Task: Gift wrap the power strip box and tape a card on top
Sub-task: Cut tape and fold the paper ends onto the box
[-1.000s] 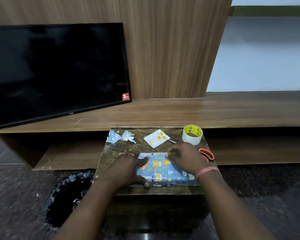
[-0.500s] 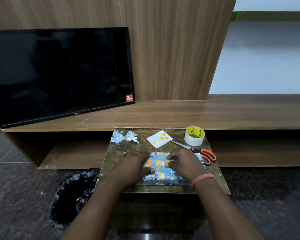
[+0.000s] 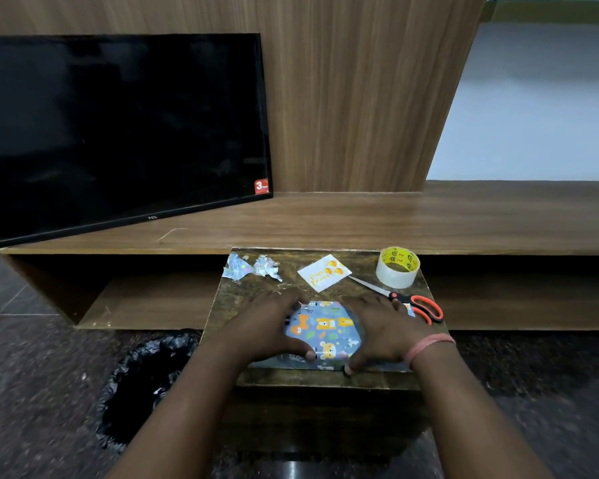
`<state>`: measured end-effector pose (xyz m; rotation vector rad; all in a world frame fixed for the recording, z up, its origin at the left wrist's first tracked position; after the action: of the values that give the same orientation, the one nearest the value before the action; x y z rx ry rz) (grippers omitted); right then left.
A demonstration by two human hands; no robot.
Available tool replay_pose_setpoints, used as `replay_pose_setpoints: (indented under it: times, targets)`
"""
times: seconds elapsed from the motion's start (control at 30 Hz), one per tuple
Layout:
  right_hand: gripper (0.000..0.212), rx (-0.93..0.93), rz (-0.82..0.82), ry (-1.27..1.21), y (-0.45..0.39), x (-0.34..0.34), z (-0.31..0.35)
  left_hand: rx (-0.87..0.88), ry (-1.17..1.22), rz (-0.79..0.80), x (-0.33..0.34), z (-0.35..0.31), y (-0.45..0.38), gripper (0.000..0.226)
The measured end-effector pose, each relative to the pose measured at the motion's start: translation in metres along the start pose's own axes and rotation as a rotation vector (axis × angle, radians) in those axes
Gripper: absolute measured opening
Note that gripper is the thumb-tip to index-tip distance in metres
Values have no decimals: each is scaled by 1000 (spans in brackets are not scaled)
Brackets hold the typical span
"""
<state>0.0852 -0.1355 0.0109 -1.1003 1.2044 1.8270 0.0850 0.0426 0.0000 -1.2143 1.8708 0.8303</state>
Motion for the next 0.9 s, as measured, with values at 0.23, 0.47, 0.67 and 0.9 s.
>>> replay_pose_setpoints:
  times: [0.23,0.47,0.67,0.9]
  targets:
    - [83,-60,-137,-755,10,-34,-8,-122,331,-883,-101,17,42,75]
    - [55,-289,226,-1907,-6,-13,50,-270,1042,-182,-15,-17,19,71]
    - [51,-273,162,-2075,-15,-8,50,-132,785,-64,-8,-24,13,117]
    - [43,-122,-78,-1887,-23,-10,21,-237,290,-48,-11,-4,12,149]
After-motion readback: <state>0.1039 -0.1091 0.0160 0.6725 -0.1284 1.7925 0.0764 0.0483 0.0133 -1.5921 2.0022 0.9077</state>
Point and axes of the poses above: each hand's wrist, its own y-axis away from the middle knuckle, its own x-axis out of the palm, z = x × y, the point moved 9 cm from there along -y, towards the middle knuckle, and after that the axes turned 2 degrees about x, right-handed, at the moved point
